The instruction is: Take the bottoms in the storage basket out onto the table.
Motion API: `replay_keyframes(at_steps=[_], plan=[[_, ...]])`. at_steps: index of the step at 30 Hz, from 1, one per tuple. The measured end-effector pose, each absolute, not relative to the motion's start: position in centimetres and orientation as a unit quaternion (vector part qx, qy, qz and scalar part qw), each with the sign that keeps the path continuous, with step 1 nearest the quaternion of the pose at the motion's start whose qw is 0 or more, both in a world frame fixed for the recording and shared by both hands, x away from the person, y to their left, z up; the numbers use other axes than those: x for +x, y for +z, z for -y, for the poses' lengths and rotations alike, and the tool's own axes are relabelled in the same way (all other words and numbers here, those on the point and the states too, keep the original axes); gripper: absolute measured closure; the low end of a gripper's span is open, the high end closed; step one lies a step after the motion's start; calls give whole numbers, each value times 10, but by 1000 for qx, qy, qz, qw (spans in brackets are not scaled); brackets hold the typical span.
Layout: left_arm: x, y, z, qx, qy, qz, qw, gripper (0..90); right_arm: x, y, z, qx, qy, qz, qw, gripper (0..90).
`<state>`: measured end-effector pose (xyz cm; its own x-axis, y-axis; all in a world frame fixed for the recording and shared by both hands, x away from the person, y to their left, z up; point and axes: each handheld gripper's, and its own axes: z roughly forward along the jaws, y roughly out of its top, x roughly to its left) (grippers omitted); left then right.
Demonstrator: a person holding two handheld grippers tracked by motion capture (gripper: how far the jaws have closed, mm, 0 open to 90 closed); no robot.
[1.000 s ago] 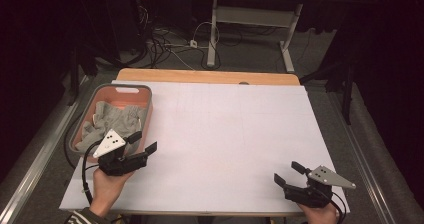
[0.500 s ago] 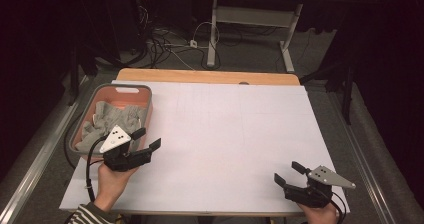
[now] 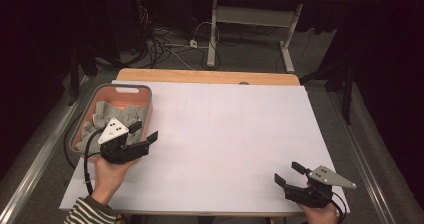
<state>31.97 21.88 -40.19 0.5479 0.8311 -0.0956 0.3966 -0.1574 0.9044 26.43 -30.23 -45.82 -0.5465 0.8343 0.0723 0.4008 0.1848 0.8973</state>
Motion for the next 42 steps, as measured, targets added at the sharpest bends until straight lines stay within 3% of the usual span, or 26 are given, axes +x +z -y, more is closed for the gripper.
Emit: replay_keyframes(at_steps=[42], plan=[[345,-387,-247,736,226,-474,428,312,264,-458,304,423,483,-733,224,213]])
